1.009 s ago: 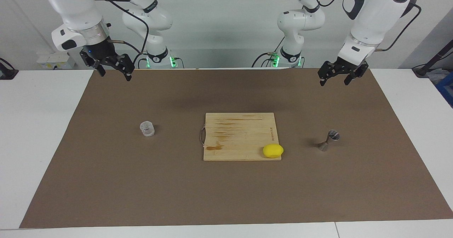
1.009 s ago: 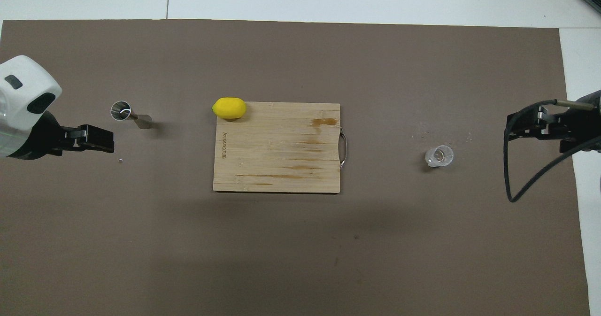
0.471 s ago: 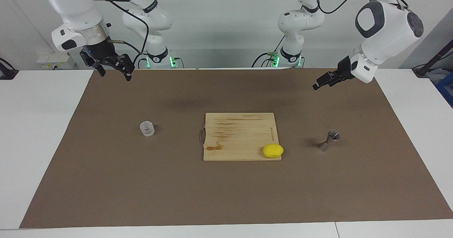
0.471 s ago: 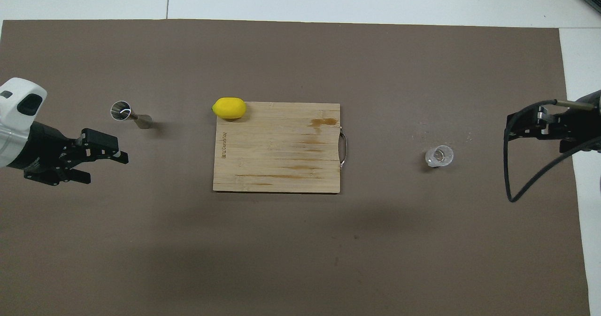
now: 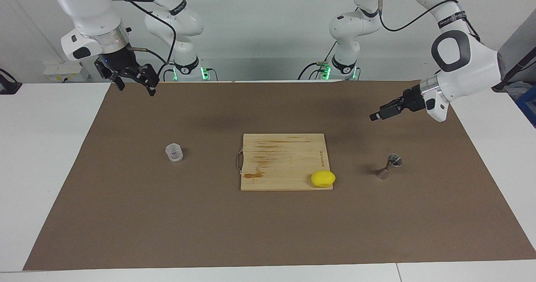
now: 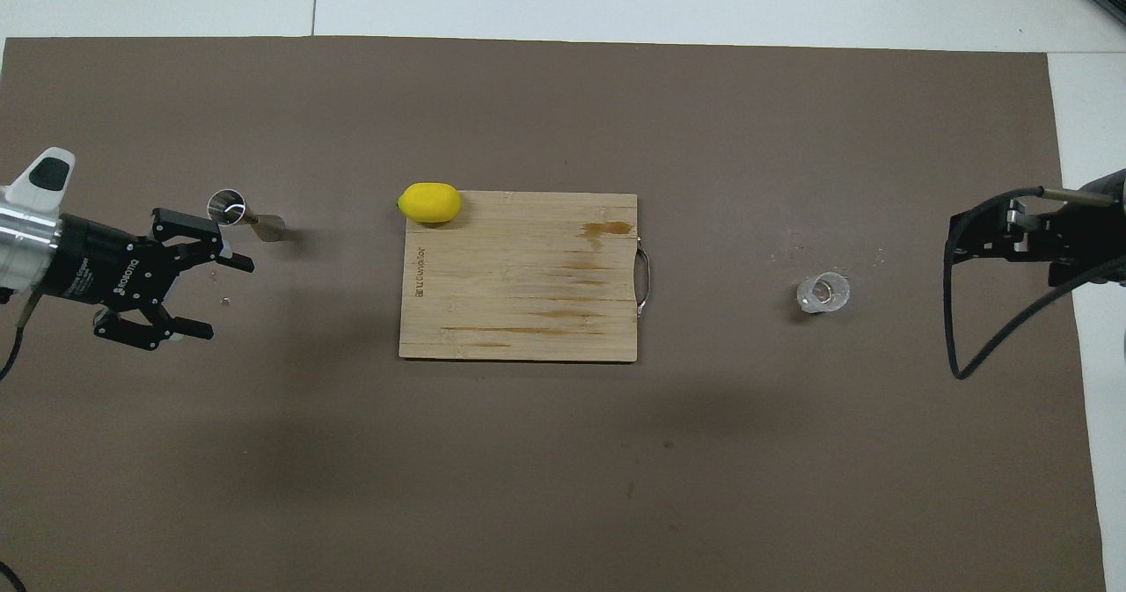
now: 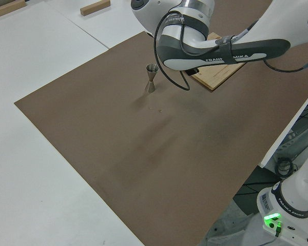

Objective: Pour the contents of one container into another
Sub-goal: 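Open the left gripper and move it toward the metal cup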

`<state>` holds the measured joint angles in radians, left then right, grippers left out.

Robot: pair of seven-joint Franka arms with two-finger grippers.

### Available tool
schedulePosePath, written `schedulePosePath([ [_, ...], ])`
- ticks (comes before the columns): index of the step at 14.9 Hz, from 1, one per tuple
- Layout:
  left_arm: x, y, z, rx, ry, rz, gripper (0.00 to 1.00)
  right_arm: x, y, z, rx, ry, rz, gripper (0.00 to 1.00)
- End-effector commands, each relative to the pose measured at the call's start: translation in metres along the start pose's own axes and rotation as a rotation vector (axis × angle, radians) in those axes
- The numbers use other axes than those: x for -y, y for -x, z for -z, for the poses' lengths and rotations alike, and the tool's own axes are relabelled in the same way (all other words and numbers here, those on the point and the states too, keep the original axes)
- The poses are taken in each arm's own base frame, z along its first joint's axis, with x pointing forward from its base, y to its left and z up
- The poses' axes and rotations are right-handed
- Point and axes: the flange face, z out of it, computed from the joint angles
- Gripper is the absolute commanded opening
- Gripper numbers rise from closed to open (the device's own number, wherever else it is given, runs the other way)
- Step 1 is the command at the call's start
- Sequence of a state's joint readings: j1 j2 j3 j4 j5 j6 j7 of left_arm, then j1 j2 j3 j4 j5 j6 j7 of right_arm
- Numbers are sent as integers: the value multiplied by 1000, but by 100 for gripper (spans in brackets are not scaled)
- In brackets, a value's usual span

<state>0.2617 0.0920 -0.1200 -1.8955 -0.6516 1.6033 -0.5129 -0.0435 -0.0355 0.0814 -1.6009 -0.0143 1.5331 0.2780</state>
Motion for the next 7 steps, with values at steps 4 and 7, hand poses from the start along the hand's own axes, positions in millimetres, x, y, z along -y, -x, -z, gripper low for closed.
schedulePosePath([
  [4, 40, -45, 42, 76, 151, 257, 100, -4, 5, 1, -5, -22, 17, 100],
  [7, 48, -74, 52, 73, 171, 323, 100, -5, 5, 1, -6, -23, 15, 100],
])
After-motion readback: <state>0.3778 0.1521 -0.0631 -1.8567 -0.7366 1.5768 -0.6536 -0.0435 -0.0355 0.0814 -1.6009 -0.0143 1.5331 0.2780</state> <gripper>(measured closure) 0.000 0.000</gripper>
